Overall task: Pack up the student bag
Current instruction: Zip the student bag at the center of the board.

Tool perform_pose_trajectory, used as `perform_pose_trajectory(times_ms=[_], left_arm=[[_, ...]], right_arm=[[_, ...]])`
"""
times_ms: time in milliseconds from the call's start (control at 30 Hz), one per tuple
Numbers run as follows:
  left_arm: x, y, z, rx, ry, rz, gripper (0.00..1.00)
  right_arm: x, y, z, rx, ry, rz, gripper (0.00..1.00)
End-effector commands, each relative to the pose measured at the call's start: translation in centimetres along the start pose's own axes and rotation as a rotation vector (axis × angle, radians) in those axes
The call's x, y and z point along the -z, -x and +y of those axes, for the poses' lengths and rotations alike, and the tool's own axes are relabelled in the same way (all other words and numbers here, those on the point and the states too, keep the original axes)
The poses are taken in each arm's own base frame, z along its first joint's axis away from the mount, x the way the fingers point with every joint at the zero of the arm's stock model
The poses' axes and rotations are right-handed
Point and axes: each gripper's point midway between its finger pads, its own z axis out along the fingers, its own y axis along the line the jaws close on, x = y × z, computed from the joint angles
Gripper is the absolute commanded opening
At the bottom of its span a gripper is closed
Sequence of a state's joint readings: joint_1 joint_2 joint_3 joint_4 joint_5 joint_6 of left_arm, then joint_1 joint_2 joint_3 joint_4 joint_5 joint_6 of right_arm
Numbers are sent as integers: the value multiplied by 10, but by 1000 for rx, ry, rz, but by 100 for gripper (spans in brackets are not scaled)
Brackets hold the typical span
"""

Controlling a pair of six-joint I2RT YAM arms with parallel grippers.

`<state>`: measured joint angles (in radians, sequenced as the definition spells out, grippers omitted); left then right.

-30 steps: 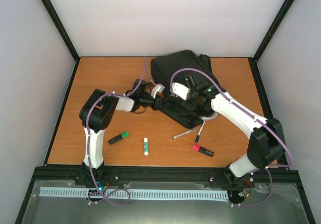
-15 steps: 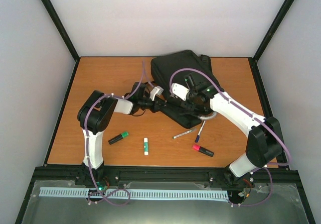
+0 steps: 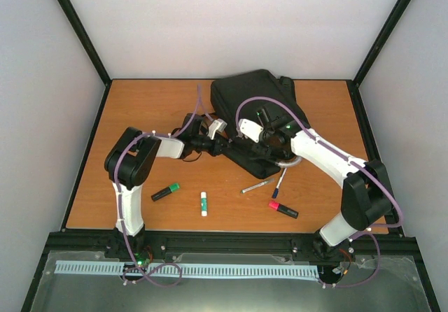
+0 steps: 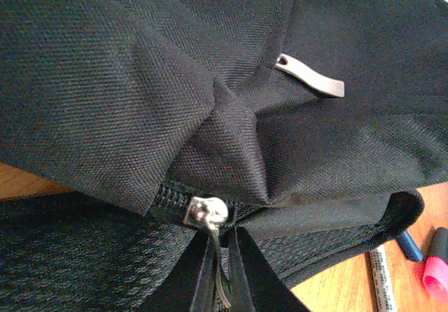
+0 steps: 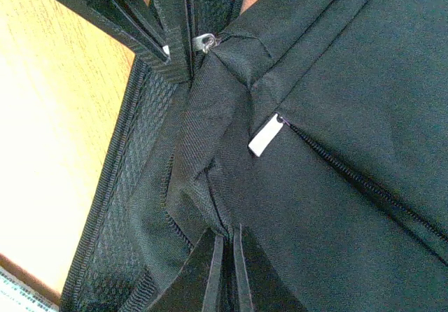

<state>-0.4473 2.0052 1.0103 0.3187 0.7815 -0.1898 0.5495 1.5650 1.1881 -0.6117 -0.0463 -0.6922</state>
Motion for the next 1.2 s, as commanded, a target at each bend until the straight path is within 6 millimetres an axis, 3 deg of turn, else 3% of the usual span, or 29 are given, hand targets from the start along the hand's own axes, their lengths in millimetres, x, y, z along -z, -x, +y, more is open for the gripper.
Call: perform_pose_trajectory(times_ms=[0, 333, 533, 1000, 1167], left_arm=[[6, 16, -12, -34, -27, -26, 10], [13, 14, -8, 0, -31, -28, 12], [12, 12, -8, 12, -39, -20, 18], [14, 13, 8, 48, 31, -19, 1], [16, 3, 6, 63, 36, 30, 1]], right_arm=[[-8, -3, -7, -23, -21, 11, 3], [-11, -5, -7, -20, -22, 21, 3], [-13, -5, -7, -22, -20, 22, 3], [-15, -6, -4, -29, -6, 25, 3], [-26, -11, 7, -48, 51, 40, 3]])
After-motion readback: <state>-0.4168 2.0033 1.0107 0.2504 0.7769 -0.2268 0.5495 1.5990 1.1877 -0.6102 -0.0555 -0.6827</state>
